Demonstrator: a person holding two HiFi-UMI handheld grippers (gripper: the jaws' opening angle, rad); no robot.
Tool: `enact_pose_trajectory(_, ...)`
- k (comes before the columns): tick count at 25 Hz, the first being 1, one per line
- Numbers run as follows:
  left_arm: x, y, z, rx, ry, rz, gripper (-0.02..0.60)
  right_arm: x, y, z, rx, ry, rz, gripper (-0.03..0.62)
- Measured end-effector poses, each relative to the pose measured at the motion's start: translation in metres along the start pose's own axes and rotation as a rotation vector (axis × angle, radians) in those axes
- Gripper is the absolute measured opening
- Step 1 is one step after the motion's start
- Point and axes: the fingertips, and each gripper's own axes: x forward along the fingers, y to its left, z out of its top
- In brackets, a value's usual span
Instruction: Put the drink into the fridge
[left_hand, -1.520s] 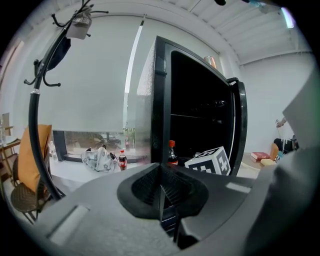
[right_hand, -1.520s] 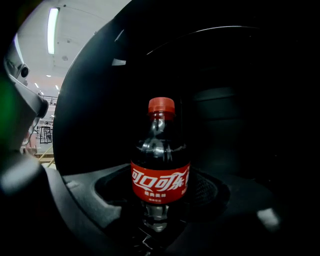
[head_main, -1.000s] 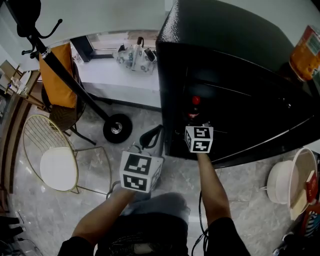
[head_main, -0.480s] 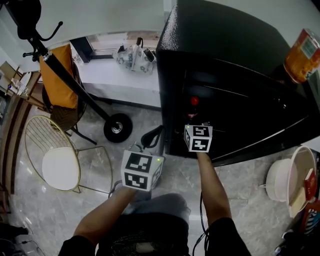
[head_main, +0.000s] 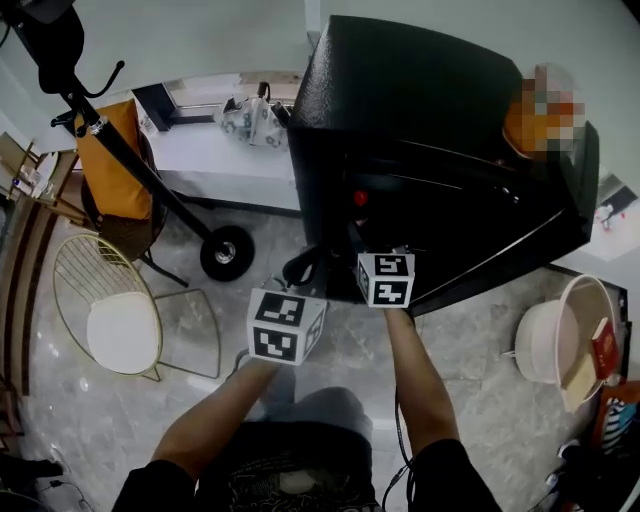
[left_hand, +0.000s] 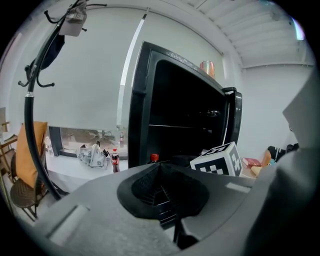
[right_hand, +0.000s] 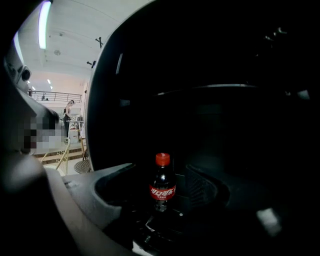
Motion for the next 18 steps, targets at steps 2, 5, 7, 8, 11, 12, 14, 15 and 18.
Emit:
enact_pose_trajectory(2,-0.005,-0.016,0.011,-0.005,-0.002,-0.011,0.005,-0.023,0.002,0.012,-0.001,0.01,0.003,0.298)
enact_pose_trajectory(5,-0.015,-0.036,0.028,-0.01,-0.007,-0.02,0.005,-0.056,0.004,0.034,-0.001,0.004,0.009,0.287)
enact_pose_trajectory(7,-0.023,-0.05,0.038,-0.01,-0.009,-0.024,0.005,-0.076,0.006,0.045,0.0,0.017,0.021,0.275)
enact_pose_trajectory(8,-0.028,-0.057,0.043,-0.009,-0.008,-0.025,0.005,-0.086,0.007,0.05,0.001,0.024,0.028,0.272)
enact_pose_trajectory(11,-0.042,-0.074,0.059,-0.01,-0.014,-0.022,0.005,-0.119,0.012,0.07,0.025,0.021,0.034,0.245)
enact_pose_trajectory(12,-0.048,-0.079,0.064,-0.014,-0.018,-0.022,0.005,-0.131,0.013,0.078,0.04,0.014,0.03,0.232)
enact_pose_trajectory(14,-0.058,-0.088,0.075,-0.018,-0.026,-0.027,0.005,-0.156,0.018,0.095,0.064,0.003,0.026,0.212)
enact_pose_trajectory(15,-0.064,-0.092,0.08,-0.012,-0.03,-0.032,0.005,-0.167,0.021,0.102,0.069,-0.001,0.026,0.21)
enact_pose_trajectory(18,-0.082,-0.1,0.09,0.016,-0.032,-0.043,0.005,-0.197,0.032,0.118,0.081,-0.006,0.024,0.191)
